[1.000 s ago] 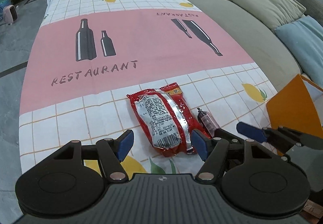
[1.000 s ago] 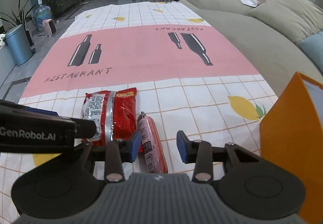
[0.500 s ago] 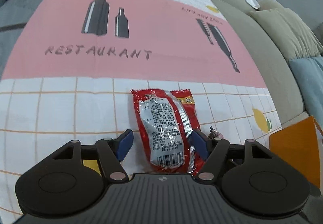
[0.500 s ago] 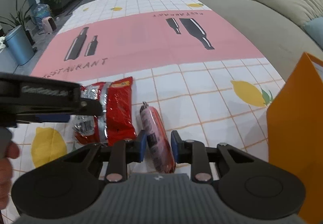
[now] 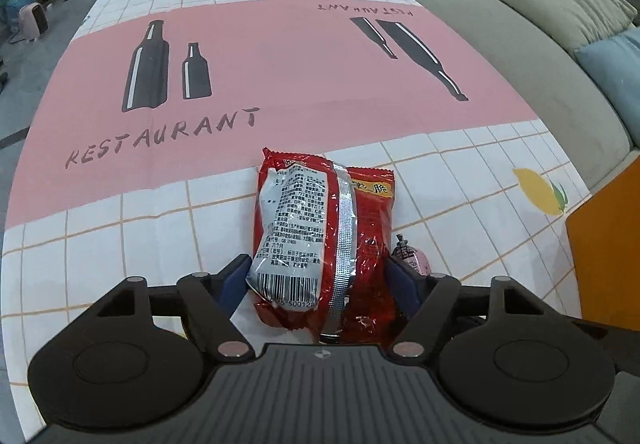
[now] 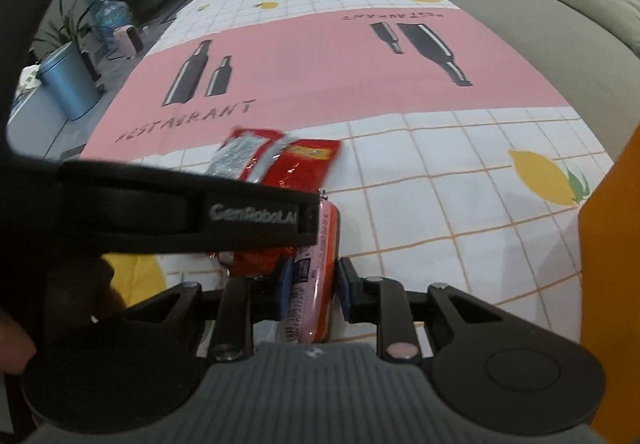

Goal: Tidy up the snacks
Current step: 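Grasp the red-and-silver bag with the left tool while the right tool grasps the pink sausage, then lift and carry the red-and-silver bag and sausage over the orange box with both tools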

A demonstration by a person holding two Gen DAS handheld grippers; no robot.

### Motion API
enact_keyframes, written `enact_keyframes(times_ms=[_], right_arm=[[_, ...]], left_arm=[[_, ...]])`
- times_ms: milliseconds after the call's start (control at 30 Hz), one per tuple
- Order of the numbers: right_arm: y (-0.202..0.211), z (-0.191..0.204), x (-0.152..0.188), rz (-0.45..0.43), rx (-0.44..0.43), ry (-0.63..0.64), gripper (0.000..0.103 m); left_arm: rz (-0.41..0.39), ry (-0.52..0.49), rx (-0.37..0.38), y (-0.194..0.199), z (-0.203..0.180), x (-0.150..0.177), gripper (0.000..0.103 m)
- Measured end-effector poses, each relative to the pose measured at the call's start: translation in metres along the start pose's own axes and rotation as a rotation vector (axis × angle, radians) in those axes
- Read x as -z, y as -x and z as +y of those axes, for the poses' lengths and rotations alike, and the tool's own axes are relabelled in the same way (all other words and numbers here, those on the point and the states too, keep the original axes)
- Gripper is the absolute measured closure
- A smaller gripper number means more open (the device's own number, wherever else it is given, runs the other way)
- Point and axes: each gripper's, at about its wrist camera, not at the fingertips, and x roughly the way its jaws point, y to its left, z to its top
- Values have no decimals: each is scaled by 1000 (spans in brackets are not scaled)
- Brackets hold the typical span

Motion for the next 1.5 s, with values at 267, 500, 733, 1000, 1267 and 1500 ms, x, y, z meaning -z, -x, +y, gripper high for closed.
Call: enact_keyframes(times_ms=[267,500,733,1000,1267,1500], right_arm=[[8,0,8,19,56,8,81],[29,-3,33,39,66,5,81],[57,7,69,76,69,40,81],[72,7,89,67,57,26,64],[71,5,92,31,81,75,60],[71,0,97,-6,50,55,56]], left_arm=[[50,-8,5,9,8,8,25],[138,-69,37,33,22,39,25],[204,-166,40,59,16,76,23],[37,-273,-67,76,-4,98,15],[-2,-341,-107,64,-15,105,8],[-19,-320,-65,61,-7,106,4]])
